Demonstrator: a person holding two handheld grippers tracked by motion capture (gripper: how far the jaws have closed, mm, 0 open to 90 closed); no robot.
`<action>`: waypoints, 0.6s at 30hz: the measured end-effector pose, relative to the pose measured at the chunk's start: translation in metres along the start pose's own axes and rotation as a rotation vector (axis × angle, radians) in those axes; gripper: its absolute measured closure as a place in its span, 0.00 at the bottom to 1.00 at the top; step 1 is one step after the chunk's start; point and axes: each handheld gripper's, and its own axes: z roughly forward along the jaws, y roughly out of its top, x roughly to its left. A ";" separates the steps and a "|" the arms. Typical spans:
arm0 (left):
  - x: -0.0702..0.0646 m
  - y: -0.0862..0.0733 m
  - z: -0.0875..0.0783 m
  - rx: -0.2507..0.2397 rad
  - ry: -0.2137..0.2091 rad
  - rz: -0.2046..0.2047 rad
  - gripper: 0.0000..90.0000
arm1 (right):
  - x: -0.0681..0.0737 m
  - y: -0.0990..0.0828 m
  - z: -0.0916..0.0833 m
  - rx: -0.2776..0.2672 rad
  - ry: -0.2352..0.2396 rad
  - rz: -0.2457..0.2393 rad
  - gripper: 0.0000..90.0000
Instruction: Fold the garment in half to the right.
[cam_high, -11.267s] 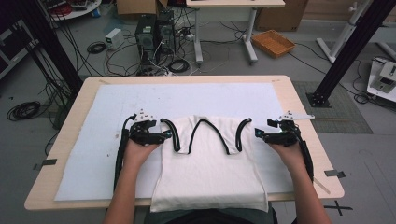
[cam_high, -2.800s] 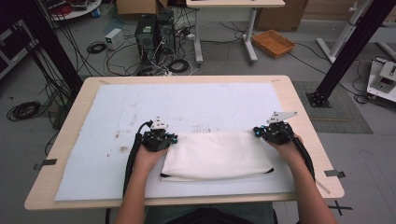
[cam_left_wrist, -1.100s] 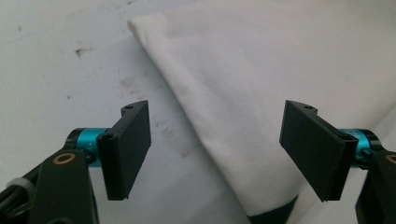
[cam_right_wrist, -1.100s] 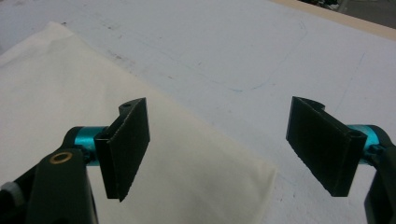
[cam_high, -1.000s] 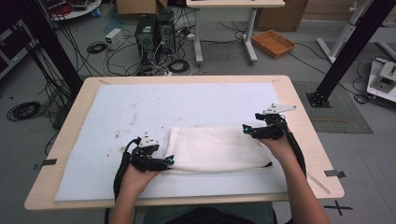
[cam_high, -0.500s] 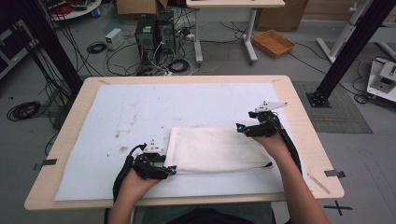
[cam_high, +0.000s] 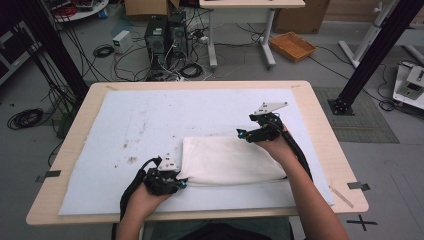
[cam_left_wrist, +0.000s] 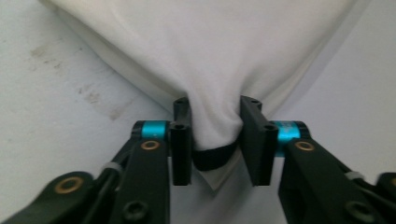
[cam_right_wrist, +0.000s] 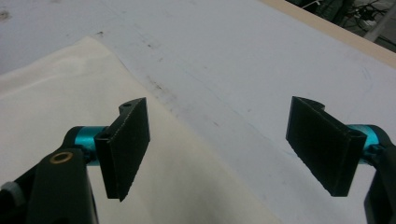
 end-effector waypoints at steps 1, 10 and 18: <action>-0.001 0.000 0.000 -0.001 -0.005 0.013 0.81 | 0.000 0.000 0.000 0.000 0.000 0.000 0.25; 0.000 0.003 0.001 -0.062 -0.045 0.011 0.89 | 0.014 0.017 0.026 0.023 0.054 -0.027 0.25; 0.003 0.002 -0.001 -0.099 -0.072 -0.005 0.89 | 0.031 0.039 0.057 0.053 0.198 -0.043 0.25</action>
